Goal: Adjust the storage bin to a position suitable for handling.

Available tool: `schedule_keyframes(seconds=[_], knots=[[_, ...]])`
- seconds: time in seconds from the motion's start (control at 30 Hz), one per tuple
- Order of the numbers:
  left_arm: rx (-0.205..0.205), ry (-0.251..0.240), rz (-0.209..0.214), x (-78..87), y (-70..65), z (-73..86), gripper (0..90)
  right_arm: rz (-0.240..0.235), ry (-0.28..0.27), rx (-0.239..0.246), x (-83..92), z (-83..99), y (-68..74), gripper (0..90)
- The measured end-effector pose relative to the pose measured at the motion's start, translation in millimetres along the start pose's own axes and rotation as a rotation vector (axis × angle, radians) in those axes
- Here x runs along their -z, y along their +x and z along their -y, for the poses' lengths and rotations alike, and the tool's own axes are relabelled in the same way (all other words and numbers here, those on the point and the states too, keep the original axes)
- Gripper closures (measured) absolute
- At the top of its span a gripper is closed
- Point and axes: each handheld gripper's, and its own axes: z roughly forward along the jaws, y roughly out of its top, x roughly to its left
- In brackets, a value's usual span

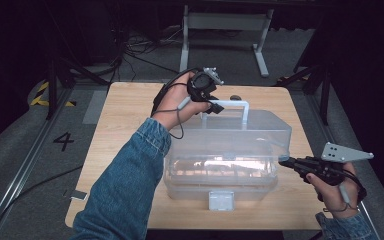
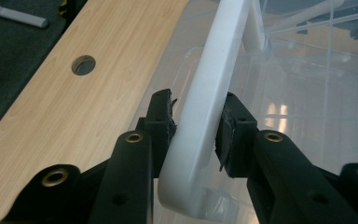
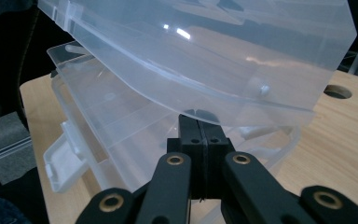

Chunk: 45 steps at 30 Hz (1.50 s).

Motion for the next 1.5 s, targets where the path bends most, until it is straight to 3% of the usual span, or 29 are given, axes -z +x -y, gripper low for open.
schedule_keyframes(seconds=[0.03,0.1,0.13,0.2,0.3,0.47,0.53,0.73,0.83,0.9,1.0,1.2,1.5], knots=[[0.012,-0.001,-0.009,0.9,-0.7,0.5,68.4,0.002,-0.002,0.003,0.1,0.0,0.0,90.0],[0.030,-0.025,-0.048,4.3,-1.2,2.1,48.7,0.004,-0.006,0.011,0.0,0.9,-0.5,90.0],[0.035,-0.037,-0.050,6.6,-1.2,3.0,44.6,-0.002,-0.011,0.006,-0.6,1.4,-0.6,90.0],[0.051,-0.071,-0.064,13.3,-1.8,6.6,37.4,0.000,-0.012,0.006,-1.1,1.5,-0.9,90.0],[0.077,-0.106,-0.081,32.0,-3.7,16.4,33.9,0.006,-0.018,0.004,-1.4,0.3,-0.9,90.0],[0.128,-0.203,-0.111,64.6,-9.2,37.3,34.0,0.034,-0.044,0.019,-1.7,-5.9,-1.0,90.0],[0.175,-0.226,-0.150,80.2,-13.2,50.2,36.4,0.057,-0.051,0.029,-2.2,-9.0,-0.2,90.0],[0.200,-0.275,-0.183,99.9,-20.6,71.8,36.4,0.070,-0.068,0.036,-3.3,-22.3,-1.1,90.0],[0.222,-0.328,-0.197,112.0,-26.8,88.8,36.4,0.076,-0.073,0.041,-3.0,-28.8,-1.4,90.0],[0.231,-0.329,-0.196,118.4,-30.7,99.5,36.4,0.087,-0.069,0.054,-2.8,-34.1,-1.9,90.0],[0.237,-0.336,-0.213,124.3,-35.6,111.0,36.3,0.099,-0.068,0.057,-3.2,-39.9,-3.6,90.0],[0.244,-0.367,-0.202,128.5,-46.0,131.6,36.2,0.116,-0.076,0.049,-5.0,-50.9,-7.6,90.0],[0.241,-0.372,-0.200,114.9,-52.5,148.1,35.7,0.135,-0.079,0.050,-9.0,-67.7,-14.4,90.0]])
